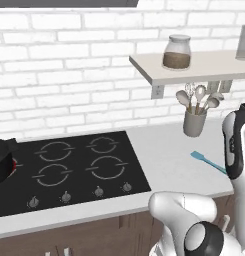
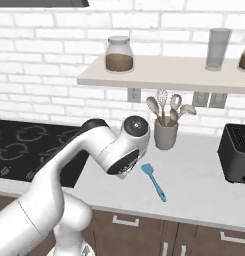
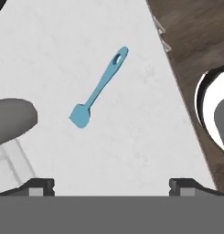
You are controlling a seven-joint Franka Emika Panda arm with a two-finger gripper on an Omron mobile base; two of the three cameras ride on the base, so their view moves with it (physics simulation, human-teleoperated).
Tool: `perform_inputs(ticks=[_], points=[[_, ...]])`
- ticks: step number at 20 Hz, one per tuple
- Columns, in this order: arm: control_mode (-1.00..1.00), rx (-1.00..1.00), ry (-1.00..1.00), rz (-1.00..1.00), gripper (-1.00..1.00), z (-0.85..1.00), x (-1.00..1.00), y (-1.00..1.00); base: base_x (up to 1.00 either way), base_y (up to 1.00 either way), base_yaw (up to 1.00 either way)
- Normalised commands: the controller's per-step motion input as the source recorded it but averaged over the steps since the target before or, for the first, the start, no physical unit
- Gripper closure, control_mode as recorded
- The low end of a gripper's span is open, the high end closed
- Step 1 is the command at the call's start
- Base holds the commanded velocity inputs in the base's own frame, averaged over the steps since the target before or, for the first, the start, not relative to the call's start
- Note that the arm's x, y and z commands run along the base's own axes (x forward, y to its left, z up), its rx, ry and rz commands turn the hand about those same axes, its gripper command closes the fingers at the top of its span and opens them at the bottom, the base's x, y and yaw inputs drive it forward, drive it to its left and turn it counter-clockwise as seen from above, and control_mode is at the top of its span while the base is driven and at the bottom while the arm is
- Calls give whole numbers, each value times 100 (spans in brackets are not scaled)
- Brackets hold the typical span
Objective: Put the garlic and lemon wedge in the pot. Retrieve the spatula and lightly stir the vegetables in the pot.
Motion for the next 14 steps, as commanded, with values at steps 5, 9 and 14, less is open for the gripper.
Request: perform_inputs(ticks=[5, 9, 14], points=[[-100, 23, 17, -41, -100, -37, 41, -62, 0, 0, 0], [-100, 36, 20, -14, -100, -21, 37, -73, 0, 0, 0], [-100, 25, 5, -7, -100, -44, 2, -49, 0, 0, 0]])
